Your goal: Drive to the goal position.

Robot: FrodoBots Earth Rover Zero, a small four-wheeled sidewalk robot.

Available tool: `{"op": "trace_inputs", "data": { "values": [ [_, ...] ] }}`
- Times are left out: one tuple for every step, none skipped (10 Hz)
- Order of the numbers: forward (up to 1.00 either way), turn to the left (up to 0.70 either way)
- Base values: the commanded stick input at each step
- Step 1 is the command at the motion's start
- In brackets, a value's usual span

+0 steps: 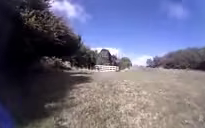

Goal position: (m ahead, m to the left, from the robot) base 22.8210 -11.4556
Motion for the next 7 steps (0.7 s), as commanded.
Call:
{"op": "trace_inputs", "data": {
  "values": [
    [0.7, 0.0],
    [0.7, 0.0],
    [0.7, 0.0],
    [0.7, 0.0],
    [0.7, 0.0],
    [0.7, 0.0],
    [0.7, 0.0]
  ]
}}
